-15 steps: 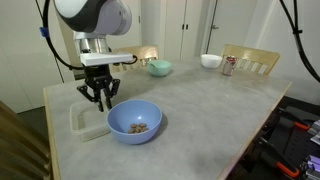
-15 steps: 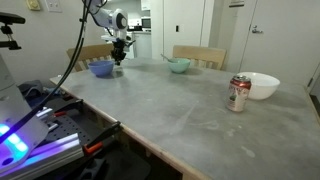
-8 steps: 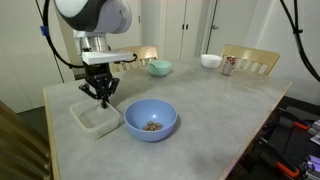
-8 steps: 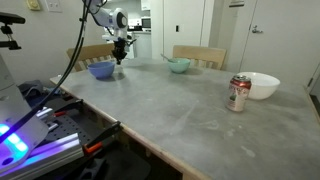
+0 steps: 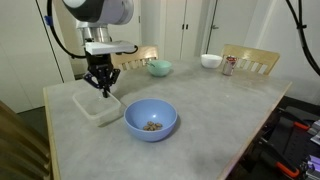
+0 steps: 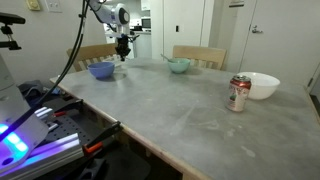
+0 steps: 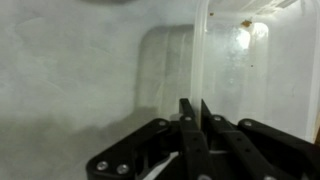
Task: Move the clear lunchbox to the center
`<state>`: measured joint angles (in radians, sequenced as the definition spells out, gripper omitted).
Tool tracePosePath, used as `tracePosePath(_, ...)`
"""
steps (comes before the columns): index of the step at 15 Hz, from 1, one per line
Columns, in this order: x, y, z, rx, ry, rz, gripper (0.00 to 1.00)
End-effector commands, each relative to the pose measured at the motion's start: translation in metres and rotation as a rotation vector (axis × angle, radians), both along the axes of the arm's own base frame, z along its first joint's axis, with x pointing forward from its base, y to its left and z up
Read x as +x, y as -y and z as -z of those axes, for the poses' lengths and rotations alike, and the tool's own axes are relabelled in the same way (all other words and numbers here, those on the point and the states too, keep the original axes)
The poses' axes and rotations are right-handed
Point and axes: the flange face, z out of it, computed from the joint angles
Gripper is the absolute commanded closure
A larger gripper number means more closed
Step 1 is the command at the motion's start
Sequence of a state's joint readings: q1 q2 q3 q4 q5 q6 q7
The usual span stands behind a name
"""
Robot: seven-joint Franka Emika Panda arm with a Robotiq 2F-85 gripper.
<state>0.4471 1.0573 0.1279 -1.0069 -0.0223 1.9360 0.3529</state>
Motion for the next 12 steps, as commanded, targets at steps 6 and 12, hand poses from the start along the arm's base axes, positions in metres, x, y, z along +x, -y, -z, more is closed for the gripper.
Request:
tracePosePath(6,0.027,0.077,-0.051,-0.051,0.075,0.039,0.98)
tracePosePath(12,0.014,0.146,-0.049,-0.094,0.025,-0.050,0.98)
